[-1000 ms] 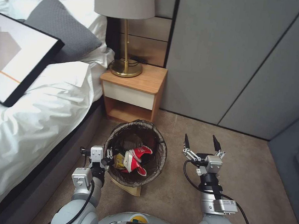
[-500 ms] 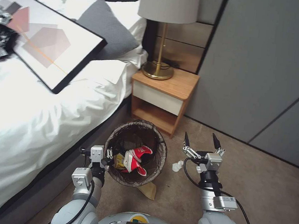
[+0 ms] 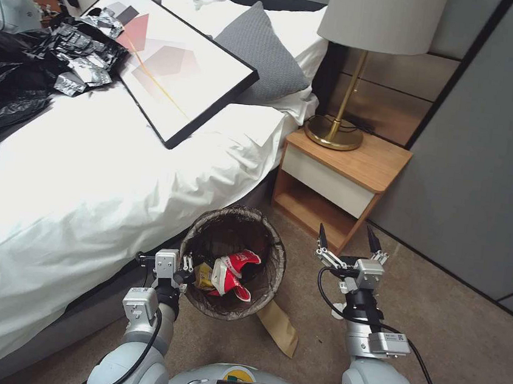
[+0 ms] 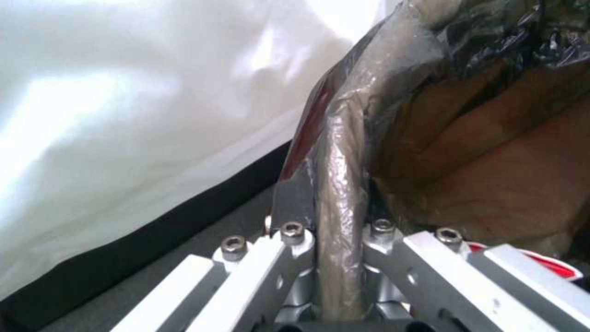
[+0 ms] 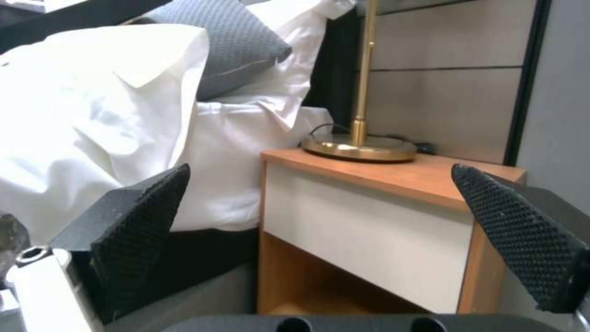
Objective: Pick up the trash bin, then pick up the garbage from the floor and place it into the trash bin.
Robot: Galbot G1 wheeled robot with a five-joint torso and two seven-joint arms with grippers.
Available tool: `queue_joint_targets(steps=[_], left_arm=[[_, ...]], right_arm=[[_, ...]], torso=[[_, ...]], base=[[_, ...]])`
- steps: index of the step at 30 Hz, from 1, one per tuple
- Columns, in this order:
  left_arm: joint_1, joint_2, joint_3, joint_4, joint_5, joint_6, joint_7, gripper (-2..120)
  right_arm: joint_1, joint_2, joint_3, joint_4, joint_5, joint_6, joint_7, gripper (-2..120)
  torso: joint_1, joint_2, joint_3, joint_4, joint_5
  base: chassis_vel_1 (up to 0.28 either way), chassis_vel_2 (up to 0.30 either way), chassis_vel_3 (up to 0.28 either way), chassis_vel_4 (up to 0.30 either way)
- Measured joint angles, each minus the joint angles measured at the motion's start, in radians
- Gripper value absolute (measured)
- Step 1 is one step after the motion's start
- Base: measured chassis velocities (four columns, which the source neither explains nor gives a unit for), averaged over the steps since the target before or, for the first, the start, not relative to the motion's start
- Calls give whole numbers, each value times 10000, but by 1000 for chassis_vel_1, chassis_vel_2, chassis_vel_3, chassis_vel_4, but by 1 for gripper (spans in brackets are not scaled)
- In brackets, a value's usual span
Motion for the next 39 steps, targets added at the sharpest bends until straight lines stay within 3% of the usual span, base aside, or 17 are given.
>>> queue_joint_targets(steps=[13,17,26,33,39], left_arm=[[0,0,2,0,0,0,1,2],[0,0,0,0,0,0,1,2],[0,0,0,0,0,0,1,2],[0,0,1,0,0,0,1,2],[0,0,0,0,0,0,1,2]], right_arm=[[39,-49,319,-44,128,-75,-46,100],[35,-125,676,-377,173,-543,-28,100],[571,-510,1180,-3381,635,-2035,247,100],[1080,-968,1214,-4523,1359,-3503,346,100],[1625,-1278,1164,-5634,1553,-3985,693,100]], torso=[[0,0,0,-1,0],[0,0,0,-1,0],[0,0,0,-1,4],[0,0,0,1,1],[0,0,0,0,1]], base=[[0,0,0,0],[0,0,0,0],[0,0,0,0],[0,0,0,0],[0,0,0,0]])
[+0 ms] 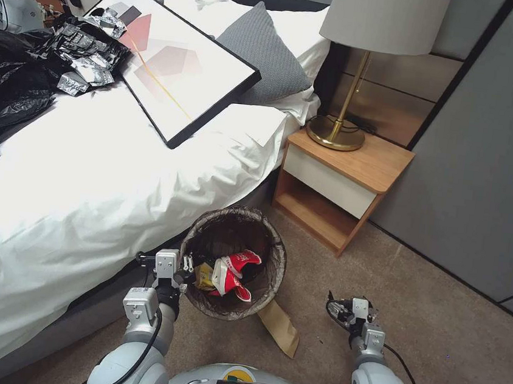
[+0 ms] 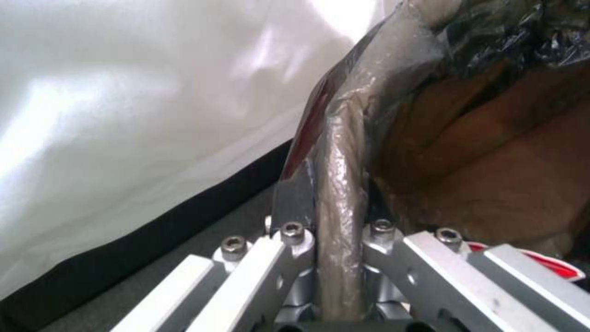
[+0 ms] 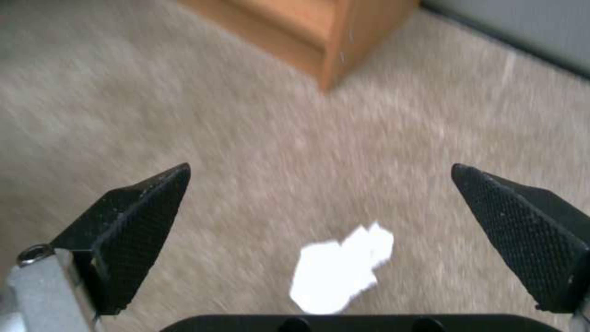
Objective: Pick up the trash bin, then pick up the garbage from the floor and place it into the trash bin.
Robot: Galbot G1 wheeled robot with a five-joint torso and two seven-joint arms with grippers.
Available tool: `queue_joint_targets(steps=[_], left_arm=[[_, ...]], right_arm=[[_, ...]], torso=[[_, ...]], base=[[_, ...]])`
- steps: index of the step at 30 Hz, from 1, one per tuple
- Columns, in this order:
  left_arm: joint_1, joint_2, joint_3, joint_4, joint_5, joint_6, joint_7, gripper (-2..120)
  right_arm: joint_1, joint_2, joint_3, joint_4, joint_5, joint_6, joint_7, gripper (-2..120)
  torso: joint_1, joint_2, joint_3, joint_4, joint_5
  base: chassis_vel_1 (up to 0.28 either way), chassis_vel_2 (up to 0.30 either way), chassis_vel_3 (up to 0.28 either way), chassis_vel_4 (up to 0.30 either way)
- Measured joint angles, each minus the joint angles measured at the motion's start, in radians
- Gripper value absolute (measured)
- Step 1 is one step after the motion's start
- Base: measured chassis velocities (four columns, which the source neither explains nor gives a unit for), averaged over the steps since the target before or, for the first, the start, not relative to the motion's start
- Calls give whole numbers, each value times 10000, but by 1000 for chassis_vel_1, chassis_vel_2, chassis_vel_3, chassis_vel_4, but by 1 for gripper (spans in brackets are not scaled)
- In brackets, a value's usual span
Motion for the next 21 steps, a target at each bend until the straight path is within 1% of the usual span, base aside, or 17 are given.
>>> queue_joint_targets(steps=[1,4,7,21], left_arm=[[0,0,0,0,0,0,0,2],[0,0,0,0,0,0,0,2],[0,0,0,0,0,0,0,2],[0,0,0,0,0,0,0,2]], right_arm=[[0,0,0,0,0,0,0,100],[378,-123,-10,-886,22,-41,51,100],[550,-168,-12,-1226,87,-26,56,100],[1132,-287,-59,-2008,418,-114,139,100]], torso=[[0,0,0,0,0],[0,0,0,0,1],[0,0,0,-1,0],[1,1,0,0,0]], base=[[0,0,0,0],[0,0,0,0],[0,0,0,0],[0,0,0,0]])
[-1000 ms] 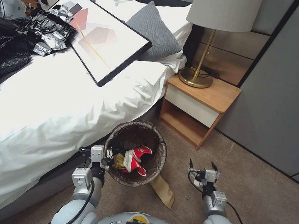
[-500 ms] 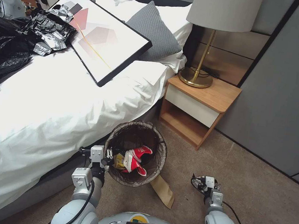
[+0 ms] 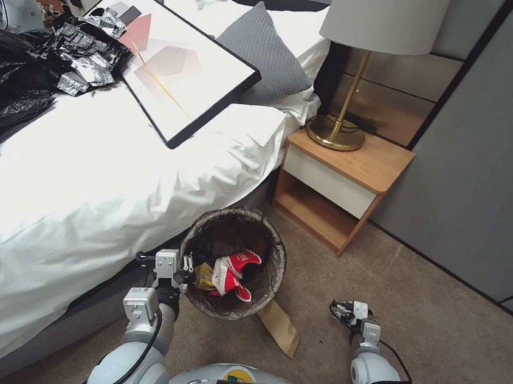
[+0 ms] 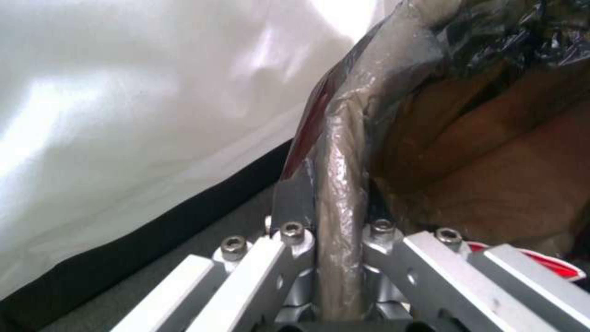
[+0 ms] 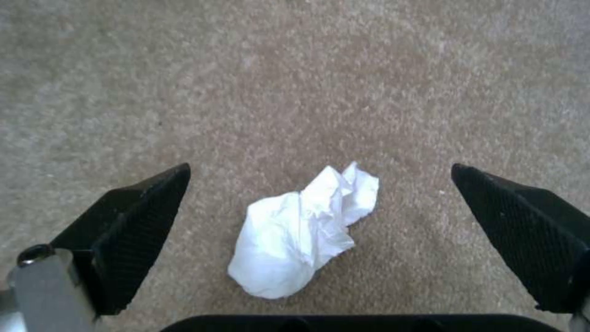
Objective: Pick up the trash bin, then pick up the garbage from the floor and place it into the trash bin.
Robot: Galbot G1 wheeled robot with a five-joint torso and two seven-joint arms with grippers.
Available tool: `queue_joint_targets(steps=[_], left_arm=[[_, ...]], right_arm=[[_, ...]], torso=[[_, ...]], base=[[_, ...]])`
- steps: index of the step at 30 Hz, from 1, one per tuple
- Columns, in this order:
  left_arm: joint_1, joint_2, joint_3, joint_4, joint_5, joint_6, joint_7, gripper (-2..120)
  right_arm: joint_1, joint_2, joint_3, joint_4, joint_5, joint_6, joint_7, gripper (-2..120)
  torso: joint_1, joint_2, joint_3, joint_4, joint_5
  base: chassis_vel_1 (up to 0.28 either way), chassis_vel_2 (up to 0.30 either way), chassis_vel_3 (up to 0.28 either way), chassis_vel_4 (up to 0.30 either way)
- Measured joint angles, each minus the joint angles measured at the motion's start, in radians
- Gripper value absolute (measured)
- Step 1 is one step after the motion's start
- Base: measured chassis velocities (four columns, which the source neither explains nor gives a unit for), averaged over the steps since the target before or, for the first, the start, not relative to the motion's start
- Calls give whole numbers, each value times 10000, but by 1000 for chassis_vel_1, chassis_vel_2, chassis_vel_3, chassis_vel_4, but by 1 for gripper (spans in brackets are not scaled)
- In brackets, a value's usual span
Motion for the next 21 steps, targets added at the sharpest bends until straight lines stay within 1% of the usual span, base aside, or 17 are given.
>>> queue_joint_targets(steps=[2,6,10,11,13,14,15,17,18,21], left_arm=[[0,0,-1,0,0,0,0,2],[0,0,0,0,0,0,0,2],[1,0,0,0,0,0,0,2],[1,0,0,0,0,0,0,2],[0,0,0,0,0,0,0,2],[0,0,0,0,0,0,0,2],[0,0,-1,0,0,0,0,2],[0,0,0,0,0,0,0,2],[0,0,0,0,0,0,0,2],[0,0,0,0,0,0,0,2]], right_arm=[[38,-5,-6,-48,14,-5,7,100],[260,-11,-18,-387,59,5,31,96],[430,-26,-40,-703,74,13,32,88],[430,-26,-40,-703,74,13,32,88],[528,27,-49,-959,126,19,12,78],[528,27,-49,-959,126,19,12,78],[569,64,-54,-1091,126,32,11,71],[644,112,-58,-1357,95,147,7,63],[644,112,-58,-1357,95,147,7,63],[695,165,-56,-1681,-10,327,-85,48]], torso=[[0,0,0,0,0],[0,0,0,-1,0],[0,0,0,0,0],[0,0,0,0,0],[0,0,0,0,-1],[0,0,0,0,-1],[0,0,0,-1,-1],[0,0,0,0,0],[0,0,0,0,0],[0,0,0,0,-1]], base=[[0,0,0,0],[0,0,0,0],[0,0,0,0],[0,0,0,0],[0,0,0,0],[0,0,0,0],[0,0,0,0],[0,0,0,0],[0,0,0,0],[0,0,0,0]])
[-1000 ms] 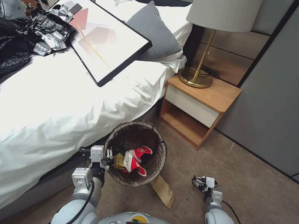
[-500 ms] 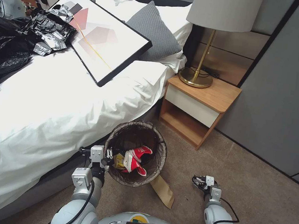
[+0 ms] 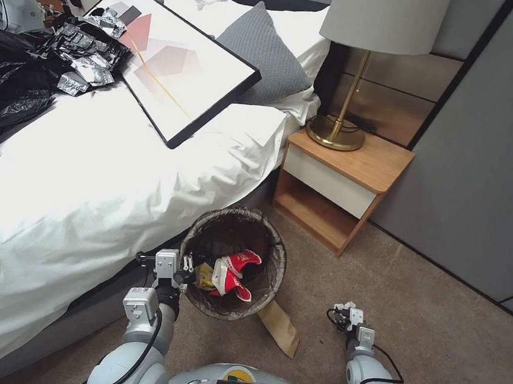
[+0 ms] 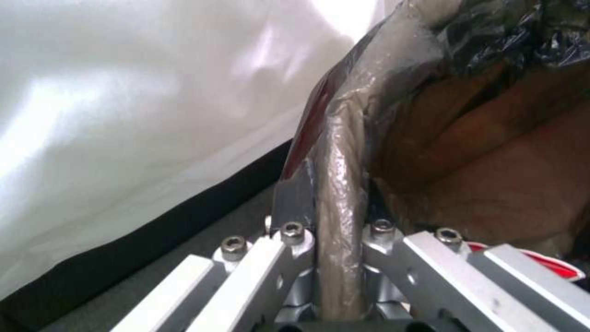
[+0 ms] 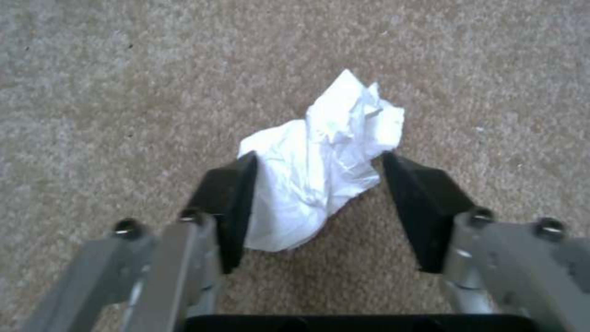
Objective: Pick up the trash bin, then pick up the garbage from the floor and place it into the trash bin.
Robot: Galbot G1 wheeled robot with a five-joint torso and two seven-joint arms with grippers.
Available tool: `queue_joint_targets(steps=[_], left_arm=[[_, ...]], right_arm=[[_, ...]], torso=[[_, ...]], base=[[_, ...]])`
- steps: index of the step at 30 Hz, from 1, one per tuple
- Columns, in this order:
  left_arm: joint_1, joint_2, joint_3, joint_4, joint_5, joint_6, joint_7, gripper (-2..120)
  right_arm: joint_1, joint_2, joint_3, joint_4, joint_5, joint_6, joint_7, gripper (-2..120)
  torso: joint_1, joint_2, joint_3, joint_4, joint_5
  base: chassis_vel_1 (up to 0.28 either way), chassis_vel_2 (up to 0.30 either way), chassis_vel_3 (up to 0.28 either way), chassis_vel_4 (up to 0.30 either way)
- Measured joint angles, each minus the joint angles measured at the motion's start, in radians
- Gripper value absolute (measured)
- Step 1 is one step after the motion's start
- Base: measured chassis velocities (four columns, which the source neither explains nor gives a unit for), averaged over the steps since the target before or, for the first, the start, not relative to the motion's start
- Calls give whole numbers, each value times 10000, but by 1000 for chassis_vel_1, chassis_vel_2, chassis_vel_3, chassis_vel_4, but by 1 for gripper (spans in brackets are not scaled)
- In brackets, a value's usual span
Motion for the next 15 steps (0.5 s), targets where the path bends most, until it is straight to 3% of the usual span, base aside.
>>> queue_joint_targets(steps=[4,6,13,15], left_arm=[[0,0,0,0,0,0,0,2],[0,0,0,-1,0,0,0,2],[0,0,0,0,0,0,0,2],[0,0,0,0,0,0,0,2]], right_arm=[[6,37,6,-78,-45,83,-55,39],[30,50,12,-152,-100,220,-143,26],[77,35,27,-209,-124,433,-225,0],[74,27,40,-211,-129,509,-252,0]], torso=[[0,0,0,0,0],[0,0,0,0,0],[0,0,0,0,0],[0,0,0,0,0]], base=[[0,0,0,0],[0,0,0,0],[0,0,0,0],[0,0,0,0]])
